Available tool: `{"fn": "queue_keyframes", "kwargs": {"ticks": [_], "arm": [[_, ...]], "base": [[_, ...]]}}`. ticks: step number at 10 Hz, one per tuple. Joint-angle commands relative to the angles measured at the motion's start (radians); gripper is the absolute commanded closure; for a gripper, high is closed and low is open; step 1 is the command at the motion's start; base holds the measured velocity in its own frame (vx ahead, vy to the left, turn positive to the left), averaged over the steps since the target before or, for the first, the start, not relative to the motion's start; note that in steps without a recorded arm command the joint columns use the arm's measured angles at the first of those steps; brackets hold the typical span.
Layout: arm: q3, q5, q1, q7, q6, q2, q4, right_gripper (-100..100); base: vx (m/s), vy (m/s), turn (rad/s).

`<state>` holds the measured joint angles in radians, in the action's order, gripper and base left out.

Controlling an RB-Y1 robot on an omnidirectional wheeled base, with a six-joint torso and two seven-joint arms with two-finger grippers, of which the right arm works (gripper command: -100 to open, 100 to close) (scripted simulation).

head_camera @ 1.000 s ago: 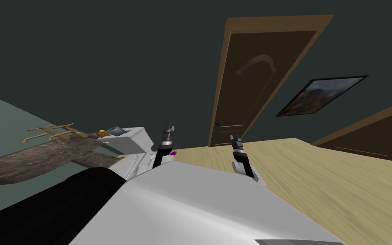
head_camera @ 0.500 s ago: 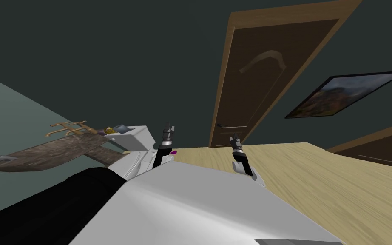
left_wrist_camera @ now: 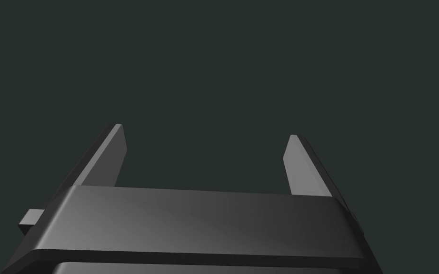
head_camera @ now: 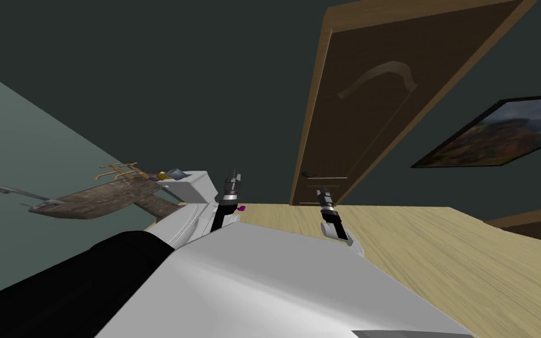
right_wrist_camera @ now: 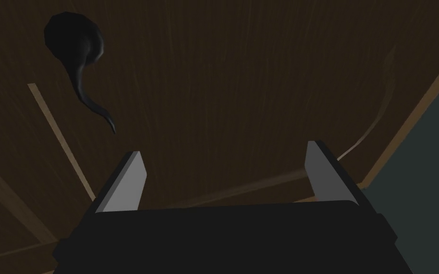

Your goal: Pull the door open

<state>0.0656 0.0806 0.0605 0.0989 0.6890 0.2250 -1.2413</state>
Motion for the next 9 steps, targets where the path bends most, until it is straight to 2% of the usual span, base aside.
{"fn": "queue_keyframes", "kwargs": {"ticks": [1, 2, 3, 4, 5, 6, 8, 9], "arm": [[0.0, 0.007, -0.019, 0.003, 0.004, 0.013, 0.05, -100], [0.0, 0.007, -0.019, 0.003, 0.004, 0.013, 0.065, -100], [0.001, 0.013, -0.039, 0.005, 0.007, 0.022, 0.096, -100], [0.001, 0.013, -0.039, 0.005, 0.007, 0.022, 0.113, -100], [0.001, 0.019, -0.058, 0.006, 0.01, 0.032, 0.144, -100], [0.001, 0.019, -0.058, 0.006, 0.01, 0.032, 0.16, -100], [0.002, 0.03, -0.095, 0.009, 0.015, 0.05, 0.234, -100], [0.002, 0.03, -0.095, 0.009, 0.015, 0.05, 0.252, -100]], "base": [[0.038, -0.069, 0.129], [0.028, -0.062, 0.08], [0.016, -0.058, 0.134], [0.011, -0.052, 0.072], [0.015, -0.063, 0.129], [0.021, -0.054, 0.075], [0.035, -0.075, 0.169], [0.024, -0.075, 0.075]]}}
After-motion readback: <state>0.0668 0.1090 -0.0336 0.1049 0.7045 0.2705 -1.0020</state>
